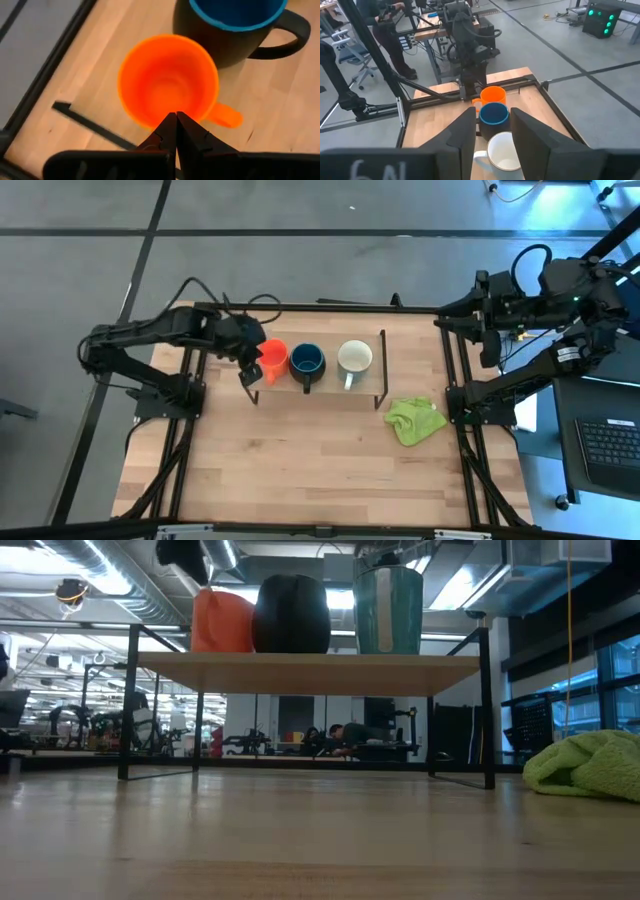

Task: Stack small to large cups/mugs on shelf
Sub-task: Put the orange mug on the shelf

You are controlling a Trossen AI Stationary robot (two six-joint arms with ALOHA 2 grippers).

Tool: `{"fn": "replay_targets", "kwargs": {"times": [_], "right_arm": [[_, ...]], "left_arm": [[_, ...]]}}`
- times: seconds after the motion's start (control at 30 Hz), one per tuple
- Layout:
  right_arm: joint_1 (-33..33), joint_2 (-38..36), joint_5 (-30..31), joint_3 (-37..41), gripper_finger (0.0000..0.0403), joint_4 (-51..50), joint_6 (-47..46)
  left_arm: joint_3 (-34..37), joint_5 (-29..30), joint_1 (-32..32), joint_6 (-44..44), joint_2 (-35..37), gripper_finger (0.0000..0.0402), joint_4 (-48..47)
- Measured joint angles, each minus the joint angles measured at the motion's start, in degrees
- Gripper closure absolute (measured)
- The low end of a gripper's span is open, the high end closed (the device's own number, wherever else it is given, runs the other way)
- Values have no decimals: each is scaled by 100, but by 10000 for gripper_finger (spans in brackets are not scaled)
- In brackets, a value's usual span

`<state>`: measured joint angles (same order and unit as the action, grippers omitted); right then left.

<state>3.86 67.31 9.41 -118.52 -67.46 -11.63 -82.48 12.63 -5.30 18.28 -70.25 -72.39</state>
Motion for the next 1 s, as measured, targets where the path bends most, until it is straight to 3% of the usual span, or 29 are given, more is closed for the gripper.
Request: {"fn": "replay_targets", "kwargs": {"times": [0.4, 1.0], "right_arm": [[0, -113, 4, 492, 279, -52, -183], [0, -831, 319, 1682, 279, 578, -458]], "left_arm": [[-7, -583, -503, -826, -471, 401, 59], [-96, -573, -605, -637, -690, 401, -316]]}}
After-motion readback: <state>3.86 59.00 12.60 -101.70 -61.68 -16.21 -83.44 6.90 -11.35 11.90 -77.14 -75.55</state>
